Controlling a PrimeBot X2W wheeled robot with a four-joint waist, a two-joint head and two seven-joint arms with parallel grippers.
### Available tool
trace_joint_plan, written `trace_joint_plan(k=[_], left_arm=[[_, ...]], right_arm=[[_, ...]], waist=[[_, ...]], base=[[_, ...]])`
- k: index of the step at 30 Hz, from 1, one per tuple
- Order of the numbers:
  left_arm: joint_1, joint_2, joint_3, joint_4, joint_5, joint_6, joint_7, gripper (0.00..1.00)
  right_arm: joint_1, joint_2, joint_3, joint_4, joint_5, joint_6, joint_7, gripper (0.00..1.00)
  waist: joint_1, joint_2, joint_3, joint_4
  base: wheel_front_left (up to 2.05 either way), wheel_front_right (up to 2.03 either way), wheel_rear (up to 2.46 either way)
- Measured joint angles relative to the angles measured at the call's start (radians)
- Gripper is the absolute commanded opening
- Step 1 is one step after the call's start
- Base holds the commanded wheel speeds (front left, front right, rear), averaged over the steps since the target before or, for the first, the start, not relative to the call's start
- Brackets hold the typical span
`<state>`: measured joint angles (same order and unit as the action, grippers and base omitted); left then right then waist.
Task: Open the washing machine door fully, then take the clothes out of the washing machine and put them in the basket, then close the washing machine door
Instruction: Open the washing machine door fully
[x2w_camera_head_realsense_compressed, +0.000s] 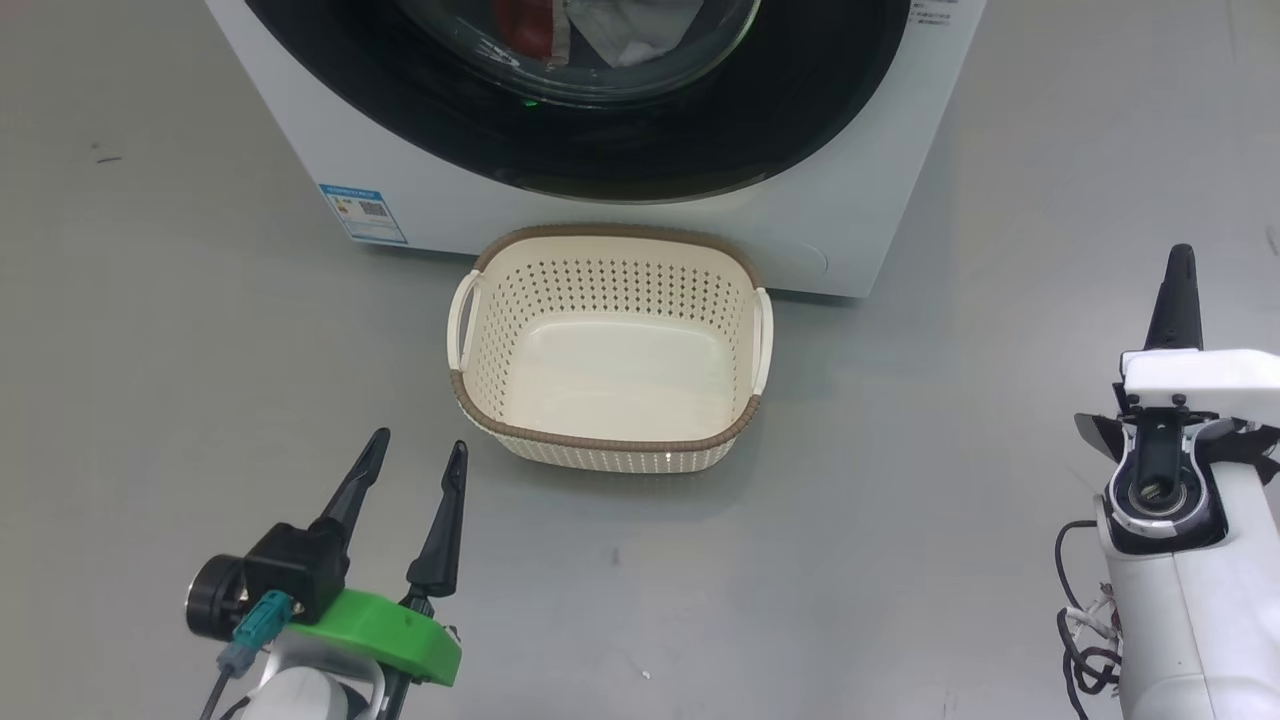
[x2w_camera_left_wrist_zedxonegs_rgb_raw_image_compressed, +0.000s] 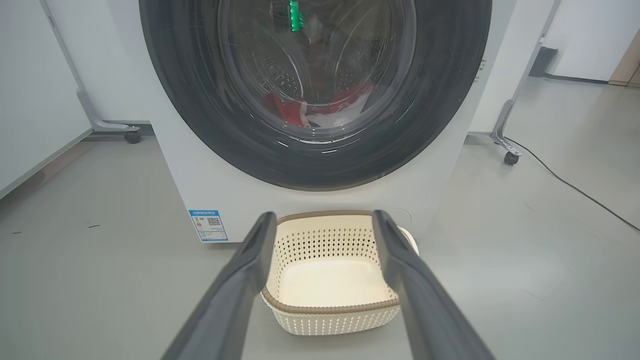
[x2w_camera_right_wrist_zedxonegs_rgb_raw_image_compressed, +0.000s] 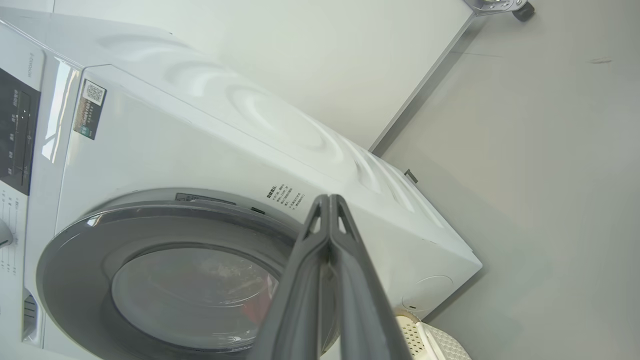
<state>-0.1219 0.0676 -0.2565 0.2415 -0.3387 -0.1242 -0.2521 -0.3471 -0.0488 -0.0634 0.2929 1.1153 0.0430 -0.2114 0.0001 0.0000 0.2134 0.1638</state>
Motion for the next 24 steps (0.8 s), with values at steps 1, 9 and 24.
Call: trace_joint_plan(k=[1,9,24], left_arm=[[-0.006,-0.002,-0.007,0.0,0.0,0.0,0.0,1.0],[-0.052,-0.014,-0.058,-0.004,-0.018,0.0,0.0,1.0],[-0.124,-0.019,-0.104,-0.006,-0.062,0.0,0.0,1.0]], right_arm=[[-0.012,0.0,-0.005,0.0,0.027,0.0,0.007,0.0],[-0.128,-0.001,-0.062,-0.02,0.244,-0.007,0.076,0.0],[-0.395,-0.082,-0.081,-0.024,0.258,-0.139,0.233,0.0]], waist=[[0.0,0.0,0.008,0.007],[0.0,0.0,0.072,0.06],[0.0,0.0,0.19,0.152]], base=[[0.0,0.0,0.0],[0.0,0.0,0.0],[0.0,0.0,0.0]])
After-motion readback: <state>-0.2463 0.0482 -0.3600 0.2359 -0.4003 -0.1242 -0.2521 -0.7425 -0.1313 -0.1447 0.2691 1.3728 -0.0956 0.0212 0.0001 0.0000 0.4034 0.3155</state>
